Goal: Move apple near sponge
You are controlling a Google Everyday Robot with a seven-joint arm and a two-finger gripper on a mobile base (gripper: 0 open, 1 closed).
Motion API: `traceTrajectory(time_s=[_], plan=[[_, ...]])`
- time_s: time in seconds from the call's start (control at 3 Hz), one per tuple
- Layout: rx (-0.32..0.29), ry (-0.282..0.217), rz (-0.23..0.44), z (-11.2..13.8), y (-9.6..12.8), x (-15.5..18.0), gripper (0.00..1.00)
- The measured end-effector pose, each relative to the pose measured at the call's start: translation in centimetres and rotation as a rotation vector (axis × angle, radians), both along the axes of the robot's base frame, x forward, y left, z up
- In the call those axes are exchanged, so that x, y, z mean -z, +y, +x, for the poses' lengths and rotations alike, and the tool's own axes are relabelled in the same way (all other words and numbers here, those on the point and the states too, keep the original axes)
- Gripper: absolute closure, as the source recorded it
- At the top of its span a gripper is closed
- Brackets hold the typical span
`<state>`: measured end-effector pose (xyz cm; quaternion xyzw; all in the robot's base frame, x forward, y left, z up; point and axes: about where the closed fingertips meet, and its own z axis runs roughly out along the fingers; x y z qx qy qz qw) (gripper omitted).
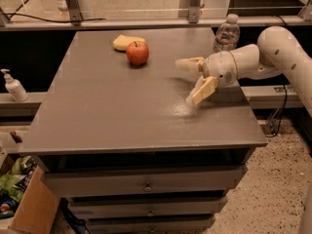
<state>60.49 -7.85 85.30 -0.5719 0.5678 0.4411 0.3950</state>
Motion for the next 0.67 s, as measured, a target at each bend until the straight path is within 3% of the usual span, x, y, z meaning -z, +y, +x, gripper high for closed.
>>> traceTrajectory(time_s=[0.33, 0.67], plan=[[0.098, -0.08, -0.052, -3.38, -5.91, -1.68, 0.0], [0.098, -0.08, -0.052, -3.37, -5.9, -1.68, 0.0]])
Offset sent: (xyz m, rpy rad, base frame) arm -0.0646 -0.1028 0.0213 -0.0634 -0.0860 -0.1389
